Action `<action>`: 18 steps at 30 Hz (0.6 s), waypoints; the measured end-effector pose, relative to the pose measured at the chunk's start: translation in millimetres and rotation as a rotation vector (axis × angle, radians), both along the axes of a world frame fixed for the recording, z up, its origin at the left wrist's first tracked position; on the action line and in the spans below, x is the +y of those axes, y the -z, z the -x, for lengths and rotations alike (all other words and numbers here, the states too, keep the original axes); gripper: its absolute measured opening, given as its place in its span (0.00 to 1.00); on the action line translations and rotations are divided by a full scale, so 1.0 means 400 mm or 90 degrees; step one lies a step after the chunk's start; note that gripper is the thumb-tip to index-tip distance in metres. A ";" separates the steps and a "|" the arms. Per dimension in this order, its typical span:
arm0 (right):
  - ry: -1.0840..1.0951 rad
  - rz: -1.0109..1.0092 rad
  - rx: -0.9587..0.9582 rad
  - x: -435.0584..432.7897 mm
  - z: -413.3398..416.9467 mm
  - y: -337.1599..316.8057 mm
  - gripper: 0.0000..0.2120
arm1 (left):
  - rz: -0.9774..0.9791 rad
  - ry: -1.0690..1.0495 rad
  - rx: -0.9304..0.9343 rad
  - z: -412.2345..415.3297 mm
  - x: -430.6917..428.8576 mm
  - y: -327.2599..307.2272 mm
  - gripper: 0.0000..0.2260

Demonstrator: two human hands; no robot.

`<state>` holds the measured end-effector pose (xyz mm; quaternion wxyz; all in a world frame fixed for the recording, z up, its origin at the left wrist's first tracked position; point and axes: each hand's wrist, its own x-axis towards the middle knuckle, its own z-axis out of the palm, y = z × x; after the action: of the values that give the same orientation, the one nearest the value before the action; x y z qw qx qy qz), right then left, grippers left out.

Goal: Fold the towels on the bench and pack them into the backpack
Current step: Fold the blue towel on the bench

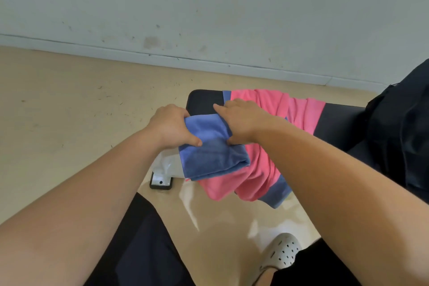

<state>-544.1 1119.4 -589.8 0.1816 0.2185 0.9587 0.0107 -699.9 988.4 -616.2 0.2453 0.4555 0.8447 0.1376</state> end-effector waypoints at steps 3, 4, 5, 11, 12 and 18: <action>-0.018 -0.017 0.009 0.009 0.011 0.013 0.20 | 0.013 -0.009 -0.068 0.020 0.015 -0.003 0.18; -0.016 0.007 0.015 0.013 0.010 0.017 0.19 | 0.014 0.013 -0.073 0.019 0.021 -0.005 0.17; -0.011 0.031 0.023 0.017 0.007 0.019 0.18 | 0.012 0.041 -0.070 0.016 0.027 -0.007 0.17; 0.123 0.144 0.188 0.078 -0.029 -0.002 0.17 | -0.150 0.130 0.143 0.016 0.096 -0.051 0.09; 0.142 0.128 0.234 0.086 -0.037 -0.003 0.17 | -0.182 0.147 0.205 0.015 0.106 -0.055 0.06; 0.188 0.069 0.314 0.031 -0.089 0.054 0.25 | -0.196 0.236 0.334 -0.014 0.084 0.021 0.15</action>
<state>-508.6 1131.8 -611.6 -0.0457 0.3418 0.9309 -0.1207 -694.1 1022.0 -624.7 -0.0306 0.6527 0.7510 0.0950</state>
